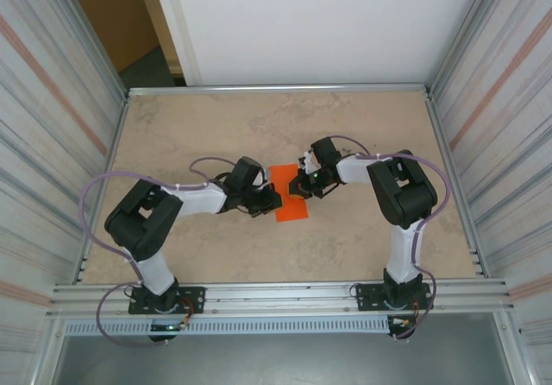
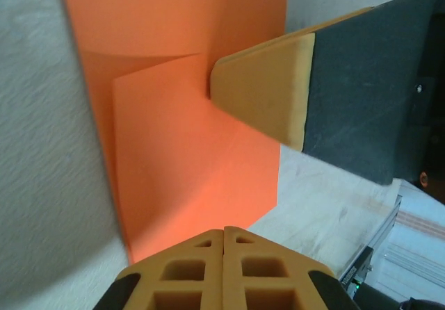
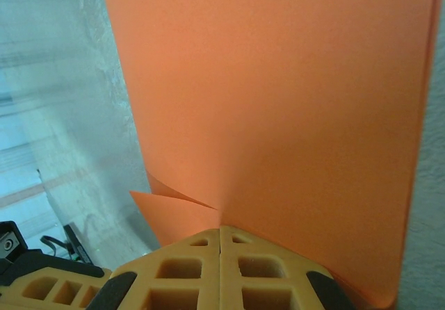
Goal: Fold a paper plane with a square sheet of paper (pick it up from the middle)
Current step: Fold the triangle a second time at the center of the table.
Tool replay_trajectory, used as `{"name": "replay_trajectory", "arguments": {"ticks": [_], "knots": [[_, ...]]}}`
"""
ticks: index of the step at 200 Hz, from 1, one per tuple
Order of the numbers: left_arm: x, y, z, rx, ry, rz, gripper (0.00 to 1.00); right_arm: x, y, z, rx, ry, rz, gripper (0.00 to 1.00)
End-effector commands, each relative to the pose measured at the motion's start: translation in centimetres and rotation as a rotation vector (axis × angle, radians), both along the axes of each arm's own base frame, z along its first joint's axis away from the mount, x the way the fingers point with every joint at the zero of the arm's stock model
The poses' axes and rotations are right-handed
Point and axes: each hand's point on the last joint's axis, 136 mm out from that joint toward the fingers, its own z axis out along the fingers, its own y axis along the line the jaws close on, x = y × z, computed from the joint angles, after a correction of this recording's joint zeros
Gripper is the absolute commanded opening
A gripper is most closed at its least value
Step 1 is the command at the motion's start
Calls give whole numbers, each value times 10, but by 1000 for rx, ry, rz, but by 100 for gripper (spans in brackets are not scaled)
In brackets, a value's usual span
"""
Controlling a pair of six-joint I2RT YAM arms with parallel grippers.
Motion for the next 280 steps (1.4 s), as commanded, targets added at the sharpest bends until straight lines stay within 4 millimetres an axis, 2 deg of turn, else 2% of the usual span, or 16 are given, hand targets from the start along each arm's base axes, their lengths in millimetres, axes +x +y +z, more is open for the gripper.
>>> {"name": "replay_trajectory", "arguments": {"ticks": [1, 31, 55, 72, 100, 112, 124, 161, 225, 247, 280], "knots": [[-6, 6, -12, 79, 38, -4, 0, -19, -23, -46, -159, 115, -43, 0], [-19, 18, -26, 126, 97, 6, 0, -21, -21, -41, -136, 108, -46, 0], [-28, 25, -39, 157, 145, 24, 0, -16, -19, -32, -123, 80, -42, 0], [-32, 29, -46, 186, 172, 22, 0, -7, -13, -14, -96, 36, -32, 1], [-42, 35, -54, 224, 204, 4, 0, 13, -4, 32, -66, -78, -2, 3], [-42, 37, -55, 234, 203, 3, 0, 14, -2, 46, -72, -114, 16, 4], [-43, 38, -55, 234, 198, 2, 0, 8, 2, 52, -86, -139, 38, 5], [-39, 35, -52, 229, 187, 6, 0, -20, 9, 33, -134, -116, 85, 3], [-36, 30, -47, 209, 178, 3, 0, -33, 9, 3, -133, -66, 118, 0], [-32, 23, -37, 165, 156, -1, 0, -33, 7, -6, -149, -48, 114, 0], [-19, 5, -7, 61, 78, -16, 0, -36, 0, -19, -171, -23, 105, 0]]}}
